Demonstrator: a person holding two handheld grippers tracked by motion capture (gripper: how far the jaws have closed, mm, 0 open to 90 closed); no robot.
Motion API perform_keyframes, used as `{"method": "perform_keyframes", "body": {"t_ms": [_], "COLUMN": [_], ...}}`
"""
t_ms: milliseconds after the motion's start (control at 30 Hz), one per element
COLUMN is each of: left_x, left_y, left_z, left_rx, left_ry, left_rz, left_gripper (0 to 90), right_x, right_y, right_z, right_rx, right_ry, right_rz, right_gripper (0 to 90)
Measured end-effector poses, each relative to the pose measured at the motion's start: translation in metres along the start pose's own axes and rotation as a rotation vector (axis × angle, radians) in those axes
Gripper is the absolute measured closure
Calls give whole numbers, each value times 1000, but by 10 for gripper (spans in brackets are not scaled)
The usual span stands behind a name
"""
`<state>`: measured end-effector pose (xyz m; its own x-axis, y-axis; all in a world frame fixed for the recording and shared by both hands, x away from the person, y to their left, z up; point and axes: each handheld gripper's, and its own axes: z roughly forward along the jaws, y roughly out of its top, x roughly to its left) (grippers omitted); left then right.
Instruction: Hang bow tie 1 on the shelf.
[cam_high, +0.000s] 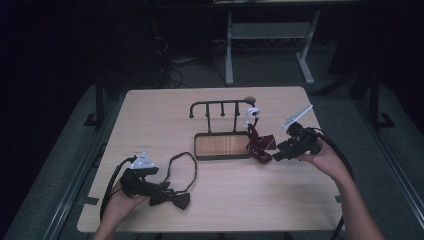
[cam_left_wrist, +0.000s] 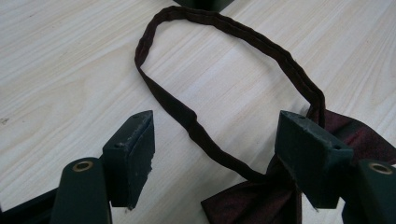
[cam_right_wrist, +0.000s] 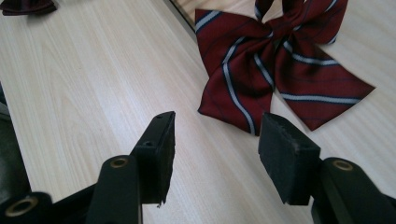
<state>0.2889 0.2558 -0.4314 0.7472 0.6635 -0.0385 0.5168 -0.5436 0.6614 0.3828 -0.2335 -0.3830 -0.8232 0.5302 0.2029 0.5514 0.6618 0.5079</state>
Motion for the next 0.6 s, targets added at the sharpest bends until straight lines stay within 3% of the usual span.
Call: {"method": "perform_keyframes", "body": {"t_ms": [400, 600], "left_x": [1, 1], "left_y": [1, 1], "left_z": [4, 4], "left_rx": [18, 17], "left_ry": [-5, -8], "left_rz": [19, 6], "left_gripper": [293, 292], "right_x": [1, 4], "right_y": [-16, -26], "right_z": [5, 9], "right_rx": [14, 6], "right_ry": [9, 4], "right_rz": [23, 32], "right_gripper": [439, 434]}}
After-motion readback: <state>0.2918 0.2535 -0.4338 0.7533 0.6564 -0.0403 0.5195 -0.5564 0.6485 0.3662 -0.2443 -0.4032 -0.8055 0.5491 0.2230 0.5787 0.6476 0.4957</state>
